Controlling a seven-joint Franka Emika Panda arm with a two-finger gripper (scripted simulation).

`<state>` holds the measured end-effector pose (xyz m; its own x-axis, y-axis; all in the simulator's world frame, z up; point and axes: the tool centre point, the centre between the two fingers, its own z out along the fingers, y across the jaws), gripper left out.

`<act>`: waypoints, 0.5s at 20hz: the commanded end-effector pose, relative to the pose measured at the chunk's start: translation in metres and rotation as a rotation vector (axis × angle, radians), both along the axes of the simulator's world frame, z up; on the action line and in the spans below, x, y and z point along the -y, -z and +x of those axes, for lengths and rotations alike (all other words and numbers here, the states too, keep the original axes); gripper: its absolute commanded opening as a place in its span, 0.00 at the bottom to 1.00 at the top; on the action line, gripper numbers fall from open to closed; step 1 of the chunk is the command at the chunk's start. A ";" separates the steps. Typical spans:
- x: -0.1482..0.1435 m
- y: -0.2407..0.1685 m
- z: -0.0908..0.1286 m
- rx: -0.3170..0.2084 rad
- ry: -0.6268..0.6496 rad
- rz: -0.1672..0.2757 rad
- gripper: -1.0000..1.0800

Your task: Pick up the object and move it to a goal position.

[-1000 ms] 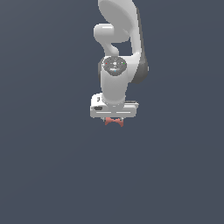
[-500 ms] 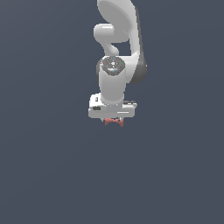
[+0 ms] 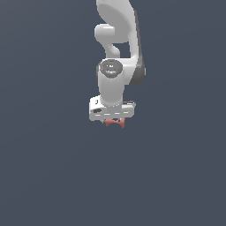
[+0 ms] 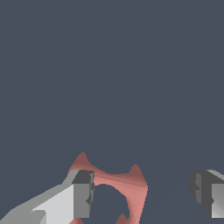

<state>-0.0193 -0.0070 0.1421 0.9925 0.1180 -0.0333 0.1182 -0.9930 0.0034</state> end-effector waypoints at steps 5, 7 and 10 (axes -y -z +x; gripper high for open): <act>0.006 0.014 -0.011 0.005 -0.117 0.018 0.81; 0.008 0.019 -0.015 0.007 -0.161 0.025 0.81; 0.010 0.027 -0.022 0.011 -0.226 0.034 0.81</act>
<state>-0.0376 -0.0160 0.1188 0.9517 0.3065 -0.0183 0.3060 -0.9517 -0.0235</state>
